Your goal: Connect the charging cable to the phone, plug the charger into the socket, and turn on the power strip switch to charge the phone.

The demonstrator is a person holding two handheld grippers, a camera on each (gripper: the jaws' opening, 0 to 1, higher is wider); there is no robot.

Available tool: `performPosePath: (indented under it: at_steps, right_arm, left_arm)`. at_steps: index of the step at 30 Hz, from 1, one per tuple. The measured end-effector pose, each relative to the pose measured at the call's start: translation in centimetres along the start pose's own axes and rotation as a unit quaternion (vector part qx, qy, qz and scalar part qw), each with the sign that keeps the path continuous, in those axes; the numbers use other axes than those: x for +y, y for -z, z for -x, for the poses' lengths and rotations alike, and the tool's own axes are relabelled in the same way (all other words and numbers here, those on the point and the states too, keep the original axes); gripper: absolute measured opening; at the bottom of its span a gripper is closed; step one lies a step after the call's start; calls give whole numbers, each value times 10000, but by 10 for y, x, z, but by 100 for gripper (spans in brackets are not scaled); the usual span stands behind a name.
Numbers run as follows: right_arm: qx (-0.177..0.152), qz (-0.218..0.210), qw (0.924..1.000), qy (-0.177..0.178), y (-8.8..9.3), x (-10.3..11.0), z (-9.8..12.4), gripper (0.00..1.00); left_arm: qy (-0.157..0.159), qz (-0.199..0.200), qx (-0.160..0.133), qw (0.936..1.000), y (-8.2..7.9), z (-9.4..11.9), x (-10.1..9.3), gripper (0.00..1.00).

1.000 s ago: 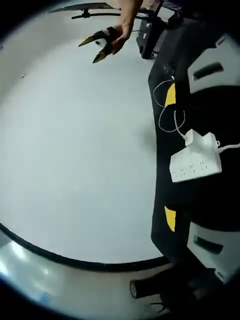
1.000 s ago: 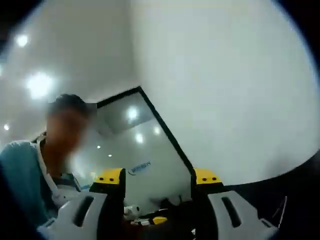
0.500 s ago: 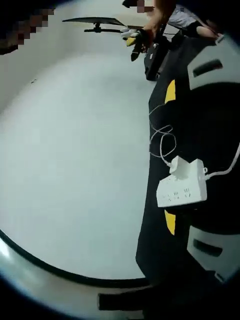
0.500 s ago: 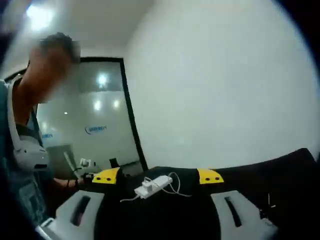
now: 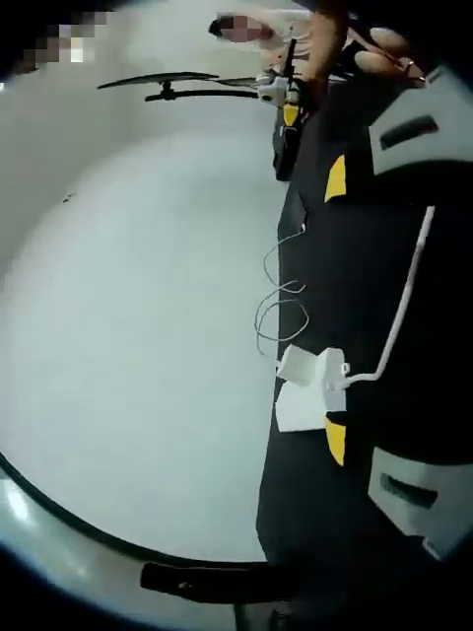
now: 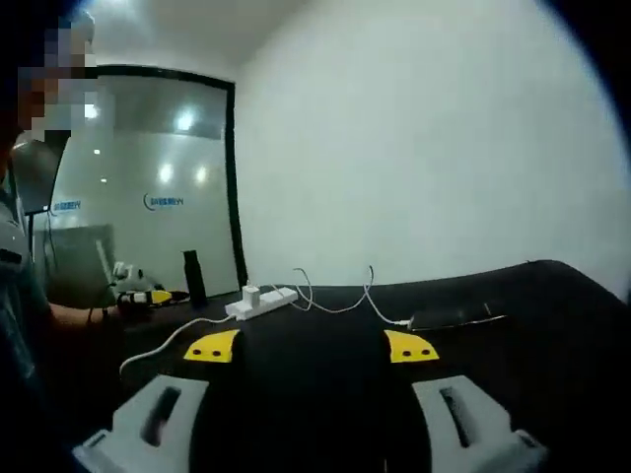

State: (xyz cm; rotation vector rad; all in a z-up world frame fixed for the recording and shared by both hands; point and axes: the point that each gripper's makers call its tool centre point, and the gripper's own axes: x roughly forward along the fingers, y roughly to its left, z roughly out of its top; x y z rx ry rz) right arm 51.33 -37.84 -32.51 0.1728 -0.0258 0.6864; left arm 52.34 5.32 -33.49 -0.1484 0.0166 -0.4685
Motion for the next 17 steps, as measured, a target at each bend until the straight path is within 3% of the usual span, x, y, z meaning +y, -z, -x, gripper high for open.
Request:
performPosePath:
  at_steps: [2,3,5,7,9,11,17]
  right_arm:
    - [-37,-29,10000,86,7,-1,4,50]
    - [-69,-163,9998,120,12,-3,5,51]
    - [90,-28,9997,234,17,-4,9,52]
    - [-309,-51,9994,135,6,-1,7,52]
    - [10,-182,9996,214,16,-4,9,53]
    - [-36,-110,9997,206,16,-1,8,53]
    - [151,-100,9997,141,22,5,5,50]
  left_arm:
    - [-88,-24,88,9999,15,4,3,87]
    - [-208,152,109,9996,19,5,7,86]
    - [-187,-12,-9,9998,11,2,13,84]
    - [-121,35,-126,9998,7,0,7,84]
    - [-350,70,171,9992,20,4,15,84]
    - [-411,160,-6,9990,16,7,14,82]
    - [-294,-43,203,9994,26,11,1,82]
